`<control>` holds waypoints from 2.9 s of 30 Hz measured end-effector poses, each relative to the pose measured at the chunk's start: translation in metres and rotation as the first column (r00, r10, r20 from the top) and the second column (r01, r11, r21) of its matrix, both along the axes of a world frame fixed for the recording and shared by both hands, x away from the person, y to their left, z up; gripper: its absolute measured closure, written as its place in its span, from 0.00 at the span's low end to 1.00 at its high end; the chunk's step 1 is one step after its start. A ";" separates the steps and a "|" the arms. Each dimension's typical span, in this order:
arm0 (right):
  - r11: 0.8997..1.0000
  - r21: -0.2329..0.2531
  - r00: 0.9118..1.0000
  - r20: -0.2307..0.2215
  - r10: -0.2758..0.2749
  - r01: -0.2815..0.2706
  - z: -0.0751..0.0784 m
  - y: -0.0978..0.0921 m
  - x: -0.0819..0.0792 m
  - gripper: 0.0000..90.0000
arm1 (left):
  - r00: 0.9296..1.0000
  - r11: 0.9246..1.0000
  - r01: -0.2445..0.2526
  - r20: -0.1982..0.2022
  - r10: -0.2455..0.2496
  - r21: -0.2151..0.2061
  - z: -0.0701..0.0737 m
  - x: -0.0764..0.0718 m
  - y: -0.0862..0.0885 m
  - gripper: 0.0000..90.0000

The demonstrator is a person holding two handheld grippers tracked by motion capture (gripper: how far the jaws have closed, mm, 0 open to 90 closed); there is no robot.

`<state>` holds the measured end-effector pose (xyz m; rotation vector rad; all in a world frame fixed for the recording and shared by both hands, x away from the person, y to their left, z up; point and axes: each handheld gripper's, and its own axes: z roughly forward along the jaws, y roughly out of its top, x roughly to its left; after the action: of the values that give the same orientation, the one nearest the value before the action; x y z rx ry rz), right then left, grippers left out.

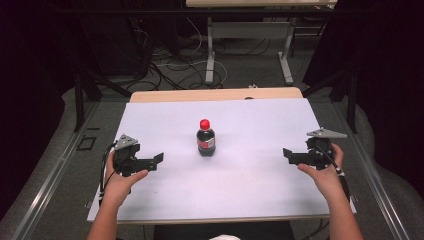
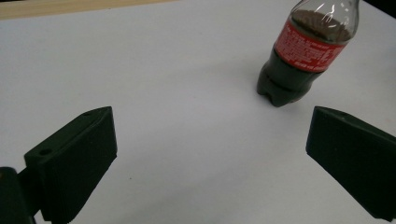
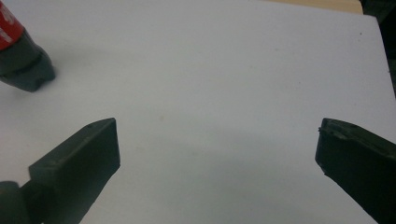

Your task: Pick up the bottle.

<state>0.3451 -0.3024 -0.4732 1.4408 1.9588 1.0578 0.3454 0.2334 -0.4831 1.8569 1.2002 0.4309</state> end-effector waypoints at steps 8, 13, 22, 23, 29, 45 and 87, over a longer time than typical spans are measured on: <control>0.999 -0.004 0.998 0.039 0.039 -0.039 0.010 0.013 -0.009 0.04 | 0.998 0.998 0.055 0.026 -0.054 -0.026 0.005 -0.004 -0.016 0.02; 0.998 -0.013 0.997 0.041 0.068 -0.068 0.011 0.024 -0.012 0.05 | 0.997 0.997 0.070 0.028 -0.069 -0.030 0.004 -0.005 -0.021 0.02; 0.995 -0.016 0.994 0.050 0.098 -0.097 0.008 0.035 -0.012 0.06 | 0.995 0.995 0.100 0.020 -0.100 -0.020 0.003 0.000 -0.036 0.03; 0.995 -0.016 0.994 0.050 0.098 -0.097 0.008 0.035 -0.012 0.06 | 0.994 0.994 0.103 0.025 -0.103 -0.019 0.003 0.001 -0.038 0.03; 0.995 -0.012 0.994 0.042 0.103 -0.103 0.008 0.035 -0.011 0.07 | 0.994 0.994 0.108 0.020 -0.107 -0.015 0.006 0.010 -0.052 0.03; 0.994 0.006 0.994 0.026 0.108 -0.108 0.001 0.037 -0.007 0.00 | 0.991 0.991 0.127 0.045 -0.126 -0.028 0.008 0.043 -0.097 0.08; 0.993 -0.006 0.993 0.006 0.117 -0.117 -0.007 0.041 -0.004 0.00 | 0.979 0.981 0.185 0.069 -0.190 0.065 -0.039 0.074 -0.150 0.31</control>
<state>0.3411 -0.2611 -0.4803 1.3323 2.0615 1.1050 0.4192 0.0836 -0.5219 1.9650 0.9611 0.4300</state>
